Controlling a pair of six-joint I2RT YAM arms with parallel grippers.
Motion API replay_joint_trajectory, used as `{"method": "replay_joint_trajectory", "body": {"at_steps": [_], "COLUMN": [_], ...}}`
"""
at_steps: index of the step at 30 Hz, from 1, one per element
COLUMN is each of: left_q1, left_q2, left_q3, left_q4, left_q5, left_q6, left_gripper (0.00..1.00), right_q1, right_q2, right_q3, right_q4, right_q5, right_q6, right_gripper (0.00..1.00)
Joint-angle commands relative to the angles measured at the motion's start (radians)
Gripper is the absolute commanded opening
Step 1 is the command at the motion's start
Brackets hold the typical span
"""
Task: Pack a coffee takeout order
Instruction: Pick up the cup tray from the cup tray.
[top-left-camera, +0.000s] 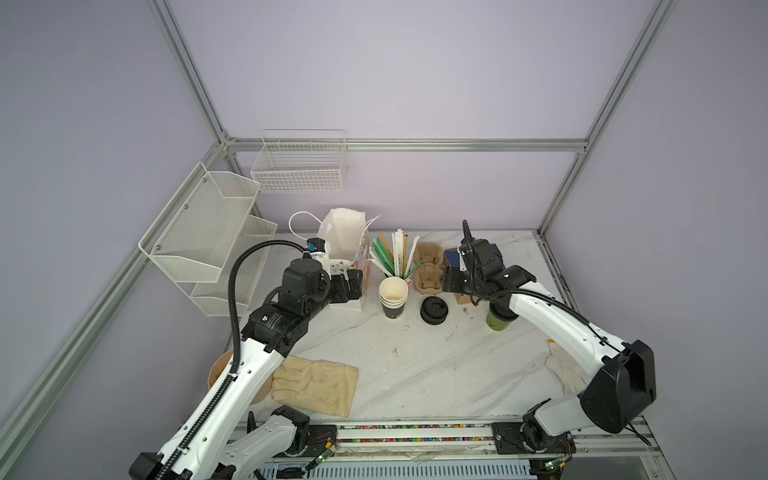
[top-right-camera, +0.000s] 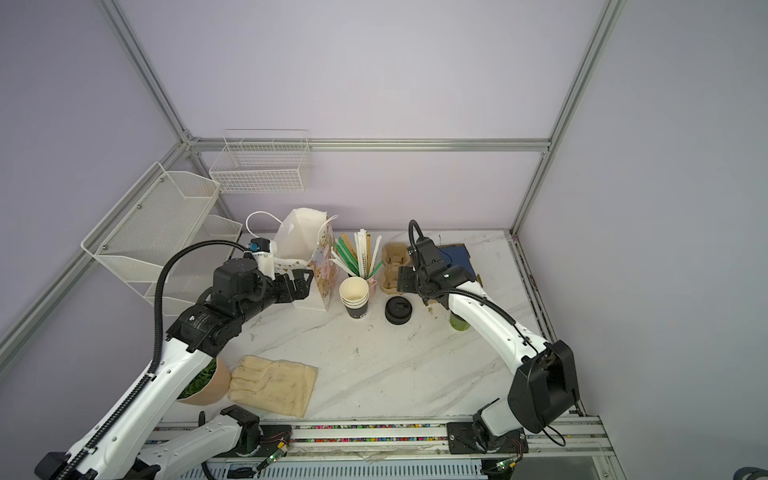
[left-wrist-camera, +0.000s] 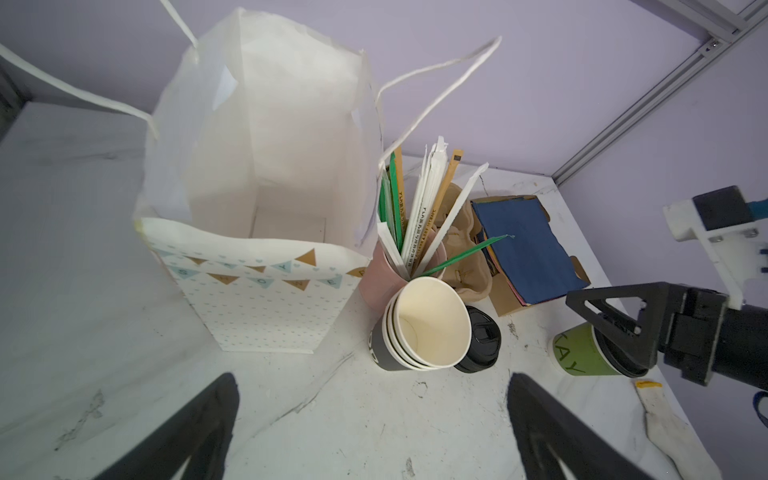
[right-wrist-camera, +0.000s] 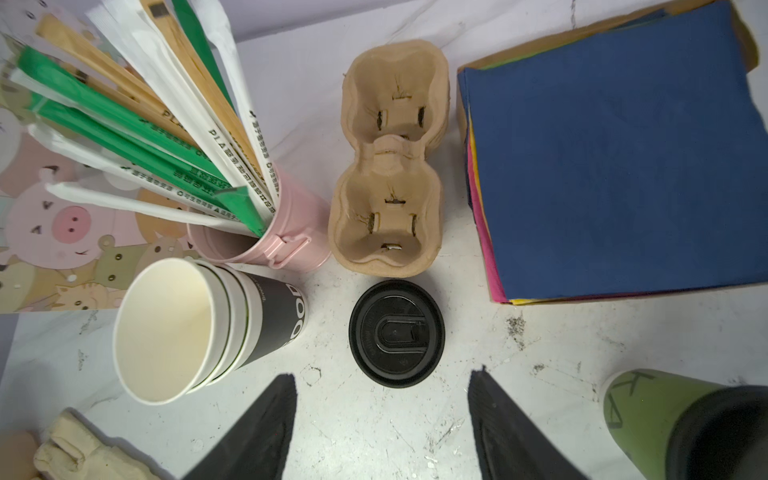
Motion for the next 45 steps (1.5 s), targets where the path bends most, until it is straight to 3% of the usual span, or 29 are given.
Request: {"method": "replay_joint_trajectory", "body": {"at_steps": [1, 12, 16, 32, 45], "left_q1": [0.005, 0.005, 0.005, 0.005, 0.003], "left_q2": [-0.052, -0.186, -0.198, -0.208, -0.209], "left_q3": [0.057, -0.22, -0.23, -0.24, -0.241], "left_q4": [-0.005, 0.178, 0.183, 0.182, 0.181], "left_q5": [-0.151, -0.209, -0.211, -0.187, -0.185], "left_q6": [0.125, 0.131, 0.134, 0.147, 0.153], "left_gripper": [1.0, 1.0, 1.0, 1.0, 1.0], "right_q1": [0.005, 0.005, -0.001, -0.074, -0.087], "right_q2": [0.057, 0.288, 0.342, 0.491, 0.545], "right_q3": [0.023, 0.162, 0.193, 0.268, 0.296], "right_q4": [0.04, 0.064, 0.069, 0.117, 0.116], "right_q5": [0.058, 0.112, 0.154, 0.088, 0.111], "right_q6": [0.021, -0.008, -0.025, -0.061, -0.081], "right_gripper": [0.68, 0.61, 0.6, 0.46, 0.36]}}
